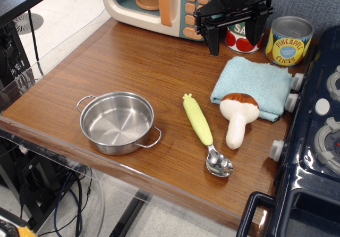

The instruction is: Put the mushroom in front of the microwave

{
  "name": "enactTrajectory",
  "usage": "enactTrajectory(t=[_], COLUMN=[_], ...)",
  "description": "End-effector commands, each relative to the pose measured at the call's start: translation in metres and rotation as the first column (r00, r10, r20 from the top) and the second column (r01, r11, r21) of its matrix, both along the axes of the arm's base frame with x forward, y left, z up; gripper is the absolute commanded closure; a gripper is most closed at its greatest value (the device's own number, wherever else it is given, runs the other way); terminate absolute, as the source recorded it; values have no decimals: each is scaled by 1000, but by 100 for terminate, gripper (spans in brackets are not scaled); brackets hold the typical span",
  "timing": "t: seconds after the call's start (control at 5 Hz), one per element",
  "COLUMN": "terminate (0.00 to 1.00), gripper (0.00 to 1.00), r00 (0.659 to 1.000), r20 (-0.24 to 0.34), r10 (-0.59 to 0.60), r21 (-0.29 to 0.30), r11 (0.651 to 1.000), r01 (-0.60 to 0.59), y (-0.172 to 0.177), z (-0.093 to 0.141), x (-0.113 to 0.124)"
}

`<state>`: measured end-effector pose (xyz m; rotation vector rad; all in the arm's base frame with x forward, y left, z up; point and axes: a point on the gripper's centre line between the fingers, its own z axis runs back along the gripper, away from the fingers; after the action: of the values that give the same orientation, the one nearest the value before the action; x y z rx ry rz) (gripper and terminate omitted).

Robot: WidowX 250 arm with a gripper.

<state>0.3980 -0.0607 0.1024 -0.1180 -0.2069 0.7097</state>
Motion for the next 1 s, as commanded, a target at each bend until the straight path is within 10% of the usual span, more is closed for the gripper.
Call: enactTrajectory(t=[0.0, 0.8], terminate=[0, 0], gripper=[0, 0], r00=[1000, 987], r20=[0, -20], r10=[0, -162], r21=[0, 29], r11=[1000, 986], r01=[0, 163], y=[0, -28], z=[0, 3], x=[0, -45])
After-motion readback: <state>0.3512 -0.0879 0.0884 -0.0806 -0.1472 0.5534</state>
